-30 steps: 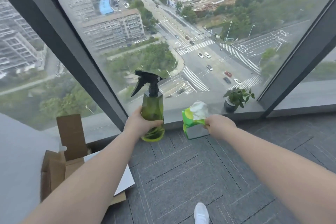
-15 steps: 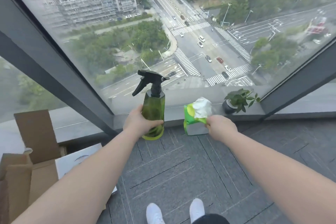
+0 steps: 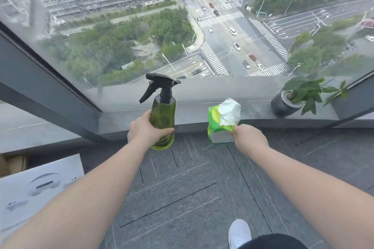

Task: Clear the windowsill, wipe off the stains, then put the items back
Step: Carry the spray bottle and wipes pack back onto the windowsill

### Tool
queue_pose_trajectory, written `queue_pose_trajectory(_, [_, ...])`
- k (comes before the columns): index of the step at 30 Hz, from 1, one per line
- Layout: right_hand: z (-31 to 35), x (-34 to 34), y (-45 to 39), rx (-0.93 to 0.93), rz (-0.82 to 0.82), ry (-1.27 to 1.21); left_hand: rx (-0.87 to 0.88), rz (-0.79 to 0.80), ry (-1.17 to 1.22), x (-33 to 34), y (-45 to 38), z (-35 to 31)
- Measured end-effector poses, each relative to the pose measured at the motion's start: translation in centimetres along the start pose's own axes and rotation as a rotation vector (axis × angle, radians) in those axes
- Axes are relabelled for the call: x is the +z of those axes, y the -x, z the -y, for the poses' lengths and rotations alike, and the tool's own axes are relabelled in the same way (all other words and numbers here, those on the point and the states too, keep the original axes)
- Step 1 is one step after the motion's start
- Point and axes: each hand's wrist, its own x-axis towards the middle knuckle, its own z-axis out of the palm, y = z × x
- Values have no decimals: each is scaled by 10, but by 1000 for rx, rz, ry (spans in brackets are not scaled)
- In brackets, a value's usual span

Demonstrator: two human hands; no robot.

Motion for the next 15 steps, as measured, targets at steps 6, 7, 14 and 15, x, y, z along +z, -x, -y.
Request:
queue_pose_trajectory(6, [-6, 88, -79, 1, -104, -4, 50, -72, 59, 91, -84, 34])
queue_pose_trajectory(7, [-5, 98, -90, -4, -122, 1, 67, -92, 75, 102, -95, 39])
queue_pose_trajectory(14, [7, 144, -151, -30, -259, -5, 141, -169, 135, 151, -159, 68])
queue_pose_trajectory(15, [10, 149, -156, -23, -268, -10, 144, -172, 141, 155, -164, 71])
